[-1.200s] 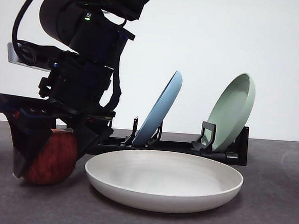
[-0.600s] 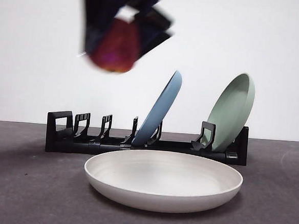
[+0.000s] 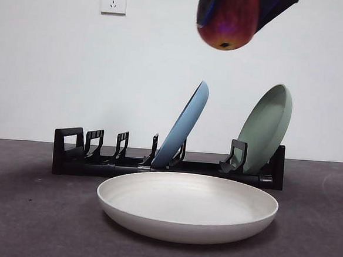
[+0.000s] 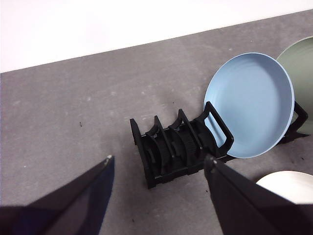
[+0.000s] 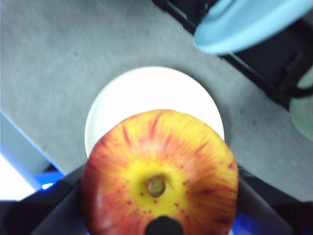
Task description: Take the yellow plate from the plate rack,put the plate on the table,take the apple from the table,put the apple in the plate
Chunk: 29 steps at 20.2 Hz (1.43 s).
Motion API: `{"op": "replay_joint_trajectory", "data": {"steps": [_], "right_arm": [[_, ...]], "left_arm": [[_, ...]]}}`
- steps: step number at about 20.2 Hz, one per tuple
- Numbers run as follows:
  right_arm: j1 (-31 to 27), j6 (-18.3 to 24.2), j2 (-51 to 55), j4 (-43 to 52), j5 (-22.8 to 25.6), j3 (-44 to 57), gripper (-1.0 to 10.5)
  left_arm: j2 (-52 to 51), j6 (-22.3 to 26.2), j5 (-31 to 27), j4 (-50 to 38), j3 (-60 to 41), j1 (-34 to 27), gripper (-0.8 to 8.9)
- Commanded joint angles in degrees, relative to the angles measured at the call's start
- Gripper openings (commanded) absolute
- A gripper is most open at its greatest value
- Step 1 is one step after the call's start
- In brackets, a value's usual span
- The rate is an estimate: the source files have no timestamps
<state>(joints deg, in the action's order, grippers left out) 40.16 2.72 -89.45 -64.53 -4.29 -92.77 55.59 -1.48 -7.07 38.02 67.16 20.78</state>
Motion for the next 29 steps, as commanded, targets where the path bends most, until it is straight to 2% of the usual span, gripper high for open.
{"op": "replay_joint_trajectory", "data": {"steps": [1, 10, 17, 24, 25, 29], "right_arm": [[1.1, -2.7, -1.1, 4.4, -0.2, 3.8, -0.1], [1.6, -5.8, -4.7, 27.2, -0.2, 24.1, -0.1], [1.6, -5.8, -14.3, 28.6, -0.2, 24.8, -0.1], [2.4, -5.8, -15.6, 28.5, -0.2, 24.8, 0.1], [2.5, -5.9, -15.6, 28.5, -0.1, 24.8, 0.5], [2.8, -6.4, -15.6, 28.3, 0.0, 24.8, 3.5]], "left_arm": [[-0.1, 0.7, 0.1, -0.4, -0.4, -0.2, 3.13], [-0.1, 0.7, 0.1, 0.1, -0.4, -0.2, 3.13], [-0.1, 0.7, 0.1, 0.2, -0.4, -0.2, 3.13], [-0.1, 0.7, 0.1, 0.2, -0.4, -0.2, 3.13], [-0.1, 0.7, 0.1, 0.2, -0.4, -0.2, 3.13], [-0.1, 0.7, 0.1, 0.2, -0.4, -0.2, 3.13]]}}
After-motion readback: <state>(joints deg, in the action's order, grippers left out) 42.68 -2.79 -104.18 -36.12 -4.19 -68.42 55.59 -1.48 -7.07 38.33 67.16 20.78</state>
